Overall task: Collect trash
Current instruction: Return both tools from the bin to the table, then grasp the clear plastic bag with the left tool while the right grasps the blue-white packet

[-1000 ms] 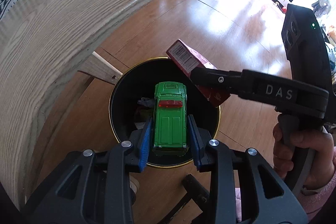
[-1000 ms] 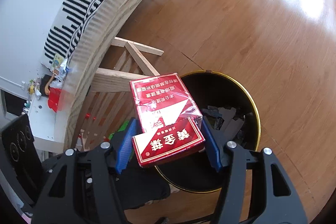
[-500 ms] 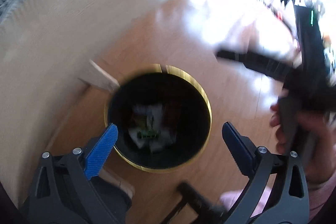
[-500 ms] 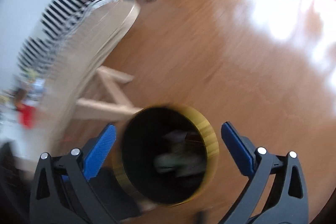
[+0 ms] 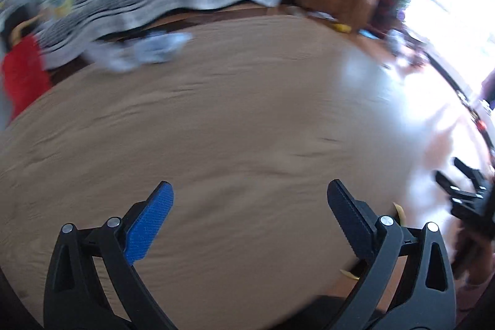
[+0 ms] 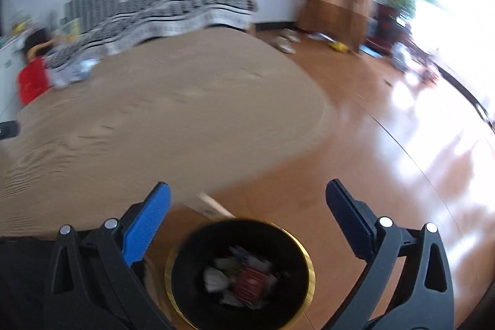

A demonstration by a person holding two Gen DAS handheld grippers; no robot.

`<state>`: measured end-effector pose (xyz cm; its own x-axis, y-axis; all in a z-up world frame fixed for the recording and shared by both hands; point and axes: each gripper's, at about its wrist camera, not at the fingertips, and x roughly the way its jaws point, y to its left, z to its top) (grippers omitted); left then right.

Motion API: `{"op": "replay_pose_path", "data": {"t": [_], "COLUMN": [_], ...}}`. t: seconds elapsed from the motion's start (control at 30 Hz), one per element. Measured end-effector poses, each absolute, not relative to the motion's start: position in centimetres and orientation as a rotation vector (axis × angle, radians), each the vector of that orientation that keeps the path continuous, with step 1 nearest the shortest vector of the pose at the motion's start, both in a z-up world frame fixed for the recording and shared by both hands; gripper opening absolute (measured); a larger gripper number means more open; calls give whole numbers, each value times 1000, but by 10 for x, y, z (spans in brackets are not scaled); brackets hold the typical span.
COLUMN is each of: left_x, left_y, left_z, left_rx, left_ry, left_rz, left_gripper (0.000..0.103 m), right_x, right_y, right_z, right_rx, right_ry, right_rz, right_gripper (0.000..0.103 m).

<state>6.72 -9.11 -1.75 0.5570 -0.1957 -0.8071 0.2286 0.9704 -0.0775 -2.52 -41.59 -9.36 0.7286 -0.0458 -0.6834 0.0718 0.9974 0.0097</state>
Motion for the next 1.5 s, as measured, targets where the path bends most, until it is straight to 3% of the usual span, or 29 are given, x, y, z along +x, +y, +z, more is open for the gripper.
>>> {"op": "replay_pose_path", "data": {"t": [0.3, 0.7, 1.1, 1.13, 1.17, 1.2, 1.23, 1.27, 1.37, 1.5], "left_x": [134, 261, 368, 370, 373, 375, 373, 373, 370, 361], "left_y": [33, 57, 71, 70, 69, 68, 67, 65, 55, 44], "left_z": [-3, -16, -60, -65, -71, -76, -76, -76, -76, -76], "left_rx": [-98, -87, -137, -130, -124, -129, -109, -92, -26, 33], "left_ry": [979, 1080, 1130, 1133, 1135, 1148, 1121, 1108, 1090, 1084], "left_rz": [-61, -77, -58, -66, -81, -102, -102, -108, -132, -144], "left_gripper": [97, 97, 96, 92, 88, 70, 70, 53, 27, 20], "right_x": [79, 265, 372, 376, 379, 383, 386, 387, 383, 380], "right_y": [-313, -176, -58, -52, -47, -44, -41, -40, -43, -47], "right_z": [-49, -41, -82, -86, -91, -97, -102, -106, -110, -110], "right_rx": [-66, -173, -598, -619, -634, -638, -636, -630, -615, -588], "right_ry": [728, 934, 893, 894, 900, 914, 931, 944, 929, 922], "right_rz": [214, 672, 858, 865, 869, 872, 870, 876, 887, 863], "right_gripper": [97, 97, 97, 96, 89, 76, 71, 64, 56, 44]}}
